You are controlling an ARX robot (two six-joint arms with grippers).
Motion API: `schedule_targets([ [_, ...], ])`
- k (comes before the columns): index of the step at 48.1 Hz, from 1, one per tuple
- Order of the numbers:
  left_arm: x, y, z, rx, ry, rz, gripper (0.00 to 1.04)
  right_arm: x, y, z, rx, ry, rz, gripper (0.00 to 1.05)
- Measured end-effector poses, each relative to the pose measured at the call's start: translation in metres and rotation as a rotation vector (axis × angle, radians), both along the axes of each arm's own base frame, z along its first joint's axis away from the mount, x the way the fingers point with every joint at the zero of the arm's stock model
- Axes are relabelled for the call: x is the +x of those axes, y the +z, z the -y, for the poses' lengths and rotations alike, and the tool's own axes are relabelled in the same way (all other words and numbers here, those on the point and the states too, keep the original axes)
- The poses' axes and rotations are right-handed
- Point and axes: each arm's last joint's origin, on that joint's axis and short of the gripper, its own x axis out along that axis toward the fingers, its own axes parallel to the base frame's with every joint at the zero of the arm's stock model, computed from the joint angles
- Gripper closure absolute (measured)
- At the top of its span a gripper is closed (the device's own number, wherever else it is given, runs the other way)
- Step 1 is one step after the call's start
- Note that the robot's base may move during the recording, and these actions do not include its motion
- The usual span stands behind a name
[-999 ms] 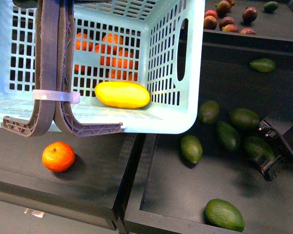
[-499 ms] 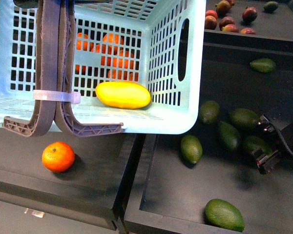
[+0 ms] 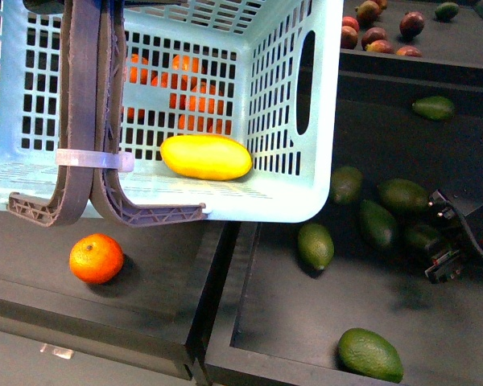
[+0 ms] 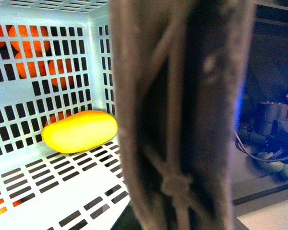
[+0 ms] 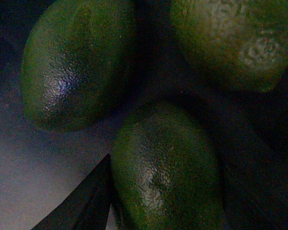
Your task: Pick mango and avocado into basket
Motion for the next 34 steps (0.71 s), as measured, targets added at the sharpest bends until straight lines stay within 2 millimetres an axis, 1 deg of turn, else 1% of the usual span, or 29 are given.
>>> schedule_targets([
  [6, 0.0, 0.0, 0.0, 0.0, 0.0, 0.0, 1.0, -0.005, 0.001, 0.002, 0.014, -0.019, -0.002, 0.49],
  [10, 0.0, 0.0, 0.0, 0.0, 0.001, 0.0, 1.0, -0.01, 0.007, 0.004, 0.037, -0.051, 0.009, 0.49],
  [18, 0.0, 0.0, 0.0, 0.0, 0.001, 0.0, 1.0, -0.012, 0.034, 0.009, 0.095, -0.112, 0.078, 0.5],
  [24, 0.0, 0.0, 0.0, 0.0, 0.001, 0.0, 1.0, -0.014, 0.062, 0.011, 0.133, -0.143, 0.142, 0.5],
  [28, 0.0, 0.0, 0.0, 0.0, 0.0, 0.0, 1.0, -0.017, 0.084, 0.011, 0.166, -0.16, 0.189, 0.5],
  [34, 0.0, 0.0, 0.0, 0.0, 0.0, 0.0, 1.0, -0.026, 0.132, 0.005, 0.223, -0.168, 0.285, 0.5],
])
